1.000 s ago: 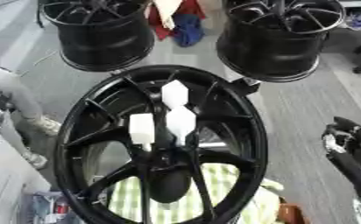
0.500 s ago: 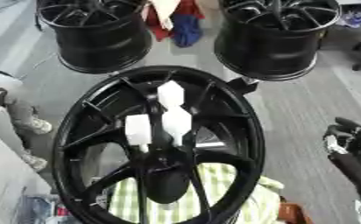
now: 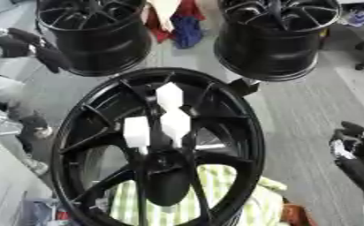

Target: Pull the pin out of the wheel hub.

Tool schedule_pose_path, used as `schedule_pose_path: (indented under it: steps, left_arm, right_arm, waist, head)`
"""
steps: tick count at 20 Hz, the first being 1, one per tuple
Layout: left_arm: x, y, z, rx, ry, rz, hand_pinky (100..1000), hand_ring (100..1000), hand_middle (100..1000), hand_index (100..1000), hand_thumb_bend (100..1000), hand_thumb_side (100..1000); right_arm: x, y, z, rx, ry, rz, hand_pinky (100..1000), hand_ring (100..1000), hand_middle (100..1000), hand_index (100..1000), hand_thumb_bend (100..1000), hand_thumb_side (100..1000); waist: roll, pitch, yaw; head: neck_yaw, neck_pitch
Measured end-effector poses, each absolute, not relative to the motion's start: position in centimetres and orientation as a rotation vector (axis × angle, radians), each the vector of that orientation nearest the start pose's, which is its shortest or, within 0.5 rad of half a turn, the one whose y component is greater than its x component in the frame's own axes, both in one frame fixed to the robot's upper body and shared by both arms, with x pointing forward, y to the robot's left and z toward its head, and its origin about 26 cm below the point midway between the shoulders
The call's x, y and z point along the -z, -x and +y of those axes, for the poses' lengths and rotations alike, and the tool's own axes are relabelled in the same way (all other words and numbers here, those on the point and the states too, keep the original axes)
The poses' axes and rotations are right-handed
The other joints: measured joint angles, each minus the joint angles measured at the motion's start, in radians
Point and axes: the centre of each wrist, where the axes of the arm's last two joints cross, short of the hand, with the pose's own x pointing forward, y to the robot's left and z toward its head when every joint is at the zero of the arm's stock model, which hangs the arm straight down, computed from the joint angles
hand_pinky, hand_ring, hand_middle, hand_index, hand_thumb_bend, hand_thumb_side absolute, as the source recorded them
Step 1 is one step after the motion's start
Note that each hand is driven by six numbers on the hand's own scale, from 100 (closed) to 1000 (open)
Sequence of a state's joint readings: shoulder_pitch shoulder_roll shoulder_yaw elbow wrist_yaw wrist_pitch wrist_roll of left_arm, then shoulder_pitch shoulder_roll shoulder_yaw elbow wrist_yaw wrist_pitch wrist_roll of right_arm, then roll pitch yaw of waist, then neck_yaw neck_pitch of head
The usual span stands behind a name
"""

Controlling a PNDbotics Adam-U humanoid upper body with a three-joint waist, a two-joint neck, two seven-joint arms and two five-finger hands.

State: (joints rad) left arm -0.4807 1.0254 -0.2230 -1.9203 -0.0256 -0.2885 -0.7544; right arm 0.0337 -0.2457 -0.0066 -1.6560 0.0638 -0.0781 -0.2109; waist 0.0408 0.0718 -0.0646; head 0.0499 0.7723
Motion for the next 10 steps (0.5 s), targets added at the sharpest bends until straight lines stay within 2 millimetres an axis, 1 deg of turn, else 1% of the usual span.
schedule_pose_path:
  steps: [3, 10]
  left_arm:
    - [-27.9, -31.9, 29.2, 2.086, -0.185, -1.539, 764, 705, 744, 873, 451, 366]
    - [-26.2, -34.3, 27.0, 2.105, -0.137, -1.486, 764, 710, 755, 877, 435, 364]
  right_arm:
    - [-1.6, -26.6, -30.4, -0.078, 0.399, -1.712, 715, 614, 681, 809, 100, 316]
    - [-1.6, -26.6, -30.4, -0.090, 0.394, -1.713, 716, 613, 681, 809, 100, 316]
  waist:
    - [0.002, -0.001, -0.004]
    - [0.005, -0.002, -0.010]
  head:
    - [0.003, 0.000]
    - [0.009, 0.000]
